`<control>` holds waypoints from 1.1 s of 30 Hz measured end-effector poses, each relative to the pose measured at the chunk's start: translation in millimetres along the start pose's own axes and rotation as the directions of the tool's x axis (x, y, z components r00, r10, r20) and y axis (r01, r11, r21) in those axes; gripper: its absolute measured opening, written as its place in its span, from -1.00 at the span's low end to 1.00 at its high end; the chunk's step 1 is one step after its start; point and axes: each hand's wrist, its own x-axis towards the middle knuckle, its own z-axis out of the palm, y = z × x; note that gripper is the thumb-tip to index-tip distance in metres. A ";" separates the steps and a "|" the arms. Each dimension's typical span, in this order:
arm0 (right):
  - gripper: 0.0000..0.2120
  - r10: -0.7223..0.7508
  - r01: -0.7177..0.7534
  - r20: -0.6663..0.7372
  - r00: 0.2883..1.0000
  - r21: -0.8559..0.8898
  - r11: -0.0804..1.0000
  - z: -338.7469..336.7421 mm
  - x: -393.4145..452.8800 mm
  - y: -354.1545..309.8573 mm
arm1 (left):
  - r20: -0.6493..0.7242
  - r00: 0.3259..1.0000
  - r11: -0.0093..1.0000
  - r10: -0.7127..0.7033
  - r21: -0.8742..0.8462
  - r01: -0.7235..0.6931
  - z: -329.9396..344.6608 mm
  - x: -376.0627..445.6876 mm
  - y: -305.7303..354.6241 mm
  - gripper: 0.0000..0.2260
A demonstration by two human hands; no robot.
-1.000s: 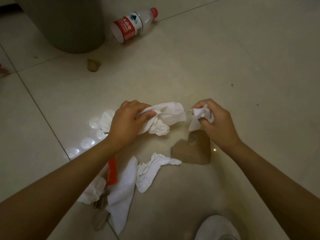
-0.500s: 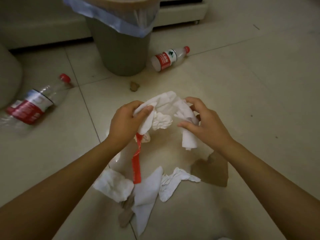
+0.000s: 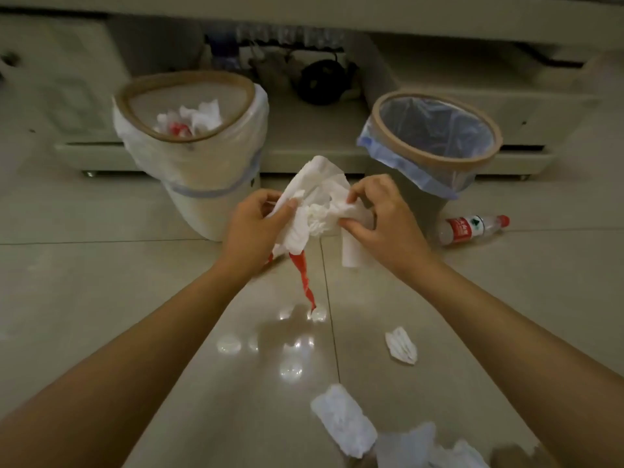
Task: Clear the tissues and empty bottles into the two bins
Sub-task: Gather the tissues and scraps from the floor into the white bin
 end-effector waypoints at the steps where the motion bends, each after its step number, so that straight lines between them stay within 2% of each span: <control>1: -0.76 -0.020 0.021 -0.006 1.000 0.025 0.999 6.5 12.4 -7.2 | -0.035 0.999 1.000 0.023 0.004 -0.023 -11.6 6.7 2.2 -0.80; 7: -0.72 -0.046 0.063 -0.074 0.996 0.245 0.967 37.1 90.7 -50.6 | -0.163 0.974 0.983 0.157 0.117 -0.139 -76.9 62.8 19.4 -0.87; 10: -0.77 -0.036 0.064 -0.087 0.996 0.342 0.937 55.5 136.7 -69.1 | -0.270 0.944 0.977 0.190 0.146 -0.155 -105.1 103.8 26.1 -0.79; 14: -0.85 -0.031 0.077 -0.148 0.989 0.317 0.945 83.1 198.4 -93.3 | -0.457 0.841 0.954 0.291 0.206 -0.218 -138.2 152.7 33.6 -0.74; 17: -0.88 -0.007 0.045 -0.137 0.991 0.274 0.961 106.9 232.6 -101.0 | -0.491 0.809 0.935 0.321 0.301 -0.188 -151.0 179.5 25.4 -0.82; 19: -0.88 0.001 0.021 -0.091 0.996 0.250 0.968 120.7 245.5 -100.5 | -0.472 0.825 0.905 0.311 0.411 -0.106 -155.3 192.5 13.6 -0.86; 21: -0.76 0.004 -0.006 0.009 1.000 0.211 0.977 130.0 253.2 -96.3 | -0.404 0.879 0.849 0.254 0.528 -0.002 -155.7 202.9 -0.3 -0.84; 24: -0.69 0.009 -0.044 0.185 0.983 0.190 0.981 135.4 258.6 -89.6 | -0.210 0.978 0.742 0.023 0.659 0.124 -150.2 209.7 -13.7 -0.83; 27: -0.68 0.032 -0.075 0.299 0.954 0.136 0.988 137.1 260.7 -86.7 | -0.095 0.990 0.547 -0.105 0.826 0.138 -144.0 209.2 -16.8 -0.67; 29: -0.68 0.038 -0.089 0.322 0.946 0.146 0.985 136.4 261.4 -83.0 | -0.082 0.990 0.500 -0.118 0.856 0.131 -141.8 209.5 -17.9 -0.59; 31: -0.63 -0.030 0.005 0.276 0.961 0.088 0.996 131.5 257.9 -75.1 | -0.065 0.988 0.503 -0.143 0.854 0.129 -140.3 209.9 -18.4 -0.53; 33: -0.51 -0.160 0.184 0.227 0.961 -0.086 0.979 122.5 249.8 -69.0 | -0.043 0.985 0.496 -0.167 0.860 0.122 -139.3 208.6 -18.0 -0.48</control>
